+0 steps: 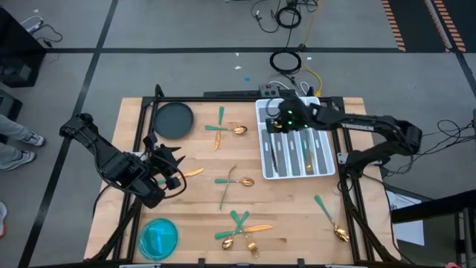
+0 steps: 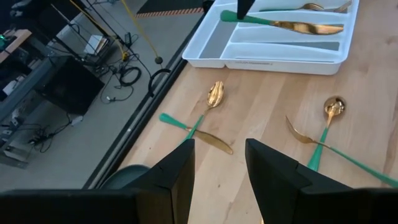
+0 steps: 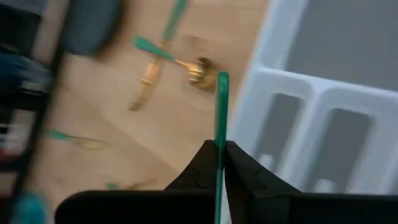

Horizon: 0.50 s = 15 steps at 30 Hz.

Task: Sort silverware
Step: Put the bottom right green knife on the silverware tray

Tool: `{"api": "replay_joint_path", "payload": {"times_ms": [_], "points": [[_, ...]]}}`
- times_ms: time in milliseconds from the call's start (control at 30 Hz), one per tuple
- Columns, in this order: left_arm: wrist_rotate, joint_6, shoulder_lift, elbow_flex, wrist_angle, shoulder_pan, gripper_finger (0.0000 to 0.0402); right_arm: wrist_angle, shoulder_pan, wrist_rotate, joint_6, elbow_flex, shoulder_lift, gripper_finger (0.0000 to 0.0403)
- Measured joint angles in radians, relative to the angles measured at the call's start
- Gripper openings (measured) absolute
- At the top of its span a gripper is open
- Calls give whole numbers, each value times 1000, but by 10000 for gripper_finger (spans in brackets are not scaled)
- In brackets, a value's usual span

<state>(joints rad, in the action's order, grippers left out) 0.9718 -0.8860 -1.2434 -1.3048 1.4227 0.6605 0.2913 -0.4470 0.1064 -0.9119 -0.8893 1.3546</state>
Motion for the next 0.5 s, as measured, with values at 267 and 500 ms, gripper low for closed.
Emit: {"api": "replay_joint_path", "payload": {"times_ms": [267,500], "points": [[2,-3,0,0,-3,0,150,-101,-52,56,-72,220,-128,0],[3,-27,0,0,-3,-10,150,-106,-111,87,-19,243,-131,0]]}}
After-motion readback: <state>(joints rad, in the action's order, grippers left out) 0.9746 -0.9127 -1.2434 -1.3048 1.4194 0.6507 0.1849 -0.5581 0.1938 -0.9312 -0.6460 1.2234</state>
